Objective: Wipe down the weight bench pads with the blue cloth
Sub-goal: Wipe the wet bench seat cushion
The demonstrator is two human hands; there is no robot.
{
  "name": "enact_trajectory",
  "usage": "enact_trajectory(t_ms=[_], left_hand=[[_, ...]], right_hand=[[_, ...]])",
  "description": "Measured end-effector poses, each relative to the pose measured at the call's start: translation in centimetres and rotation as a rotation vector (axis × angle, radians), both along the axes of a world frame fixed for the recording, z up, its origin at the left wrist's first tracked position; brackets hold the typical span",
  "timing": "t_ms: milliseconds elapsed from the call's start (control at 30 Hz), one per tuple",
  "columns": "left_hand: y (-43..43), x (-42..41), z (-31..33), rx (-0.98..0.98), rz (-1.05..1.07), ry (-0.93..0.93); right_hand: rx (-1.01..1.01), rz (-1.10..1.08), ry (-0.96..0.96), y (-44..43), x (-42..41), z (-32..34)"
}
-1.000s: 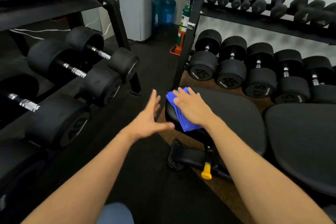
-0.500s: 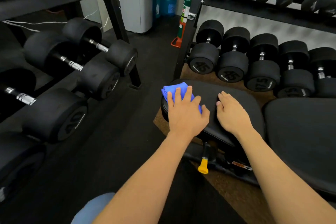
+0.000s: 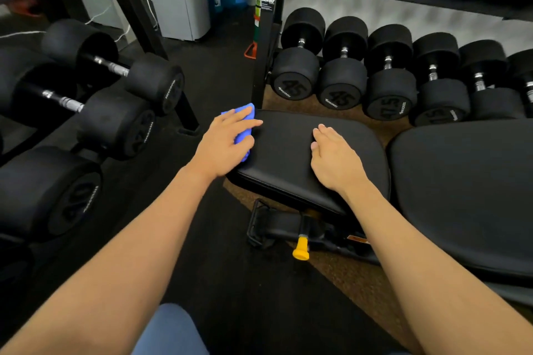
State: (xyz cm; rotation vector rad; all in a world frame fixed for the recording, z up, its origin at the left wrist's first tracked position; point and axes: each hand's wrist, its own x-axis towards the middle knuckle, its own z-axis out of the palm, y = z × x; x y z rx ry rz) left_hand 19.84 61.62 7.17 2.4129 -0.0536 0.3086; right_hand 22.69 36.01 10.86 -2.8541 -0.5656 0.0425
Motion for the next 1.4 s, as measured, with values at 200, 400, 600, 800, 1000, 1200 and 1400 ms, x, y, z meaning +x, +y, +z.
enact_trajectory(t_ms=[200,400,600,800,1000,1200,1400], left_hand=[[-10.4,-4.4,2.0,0.318,0.322,0.128],[-16.7,-0.8,5.0,-0.118,0.071,0.363],[-9.0,0.3,3.8,0.34,-0.069,0.167],[-7.1,1.5,2.3,0.499,-0.244,0.114],[-8.6,1.2,2.7,0.447,-0.304,-0.068],[-10.5,-0.4,1.3,0.522,-0.057,-0.143],[-12.4,3.7,4.5,0.747,0.012,0.185]], right_hand=[[0.482,-0.159,0.154,-1.4,0.2,1.1],[0.987,-0.465,0.041,-3.4,-2.4,2.2],[0.288,-0.309,0.002,-2.4,-7.7,0.8],[0.275,-0.244,0.224,-3.1,-5.0,1.9],[0.313,-0.191,0.377,-7.2,-3.1,3.7],[0.413,-0.252,0.391,-6.9,-1.0,3.5],[0.305,-0.323,0.272,-5.4,3.6,5.4]])
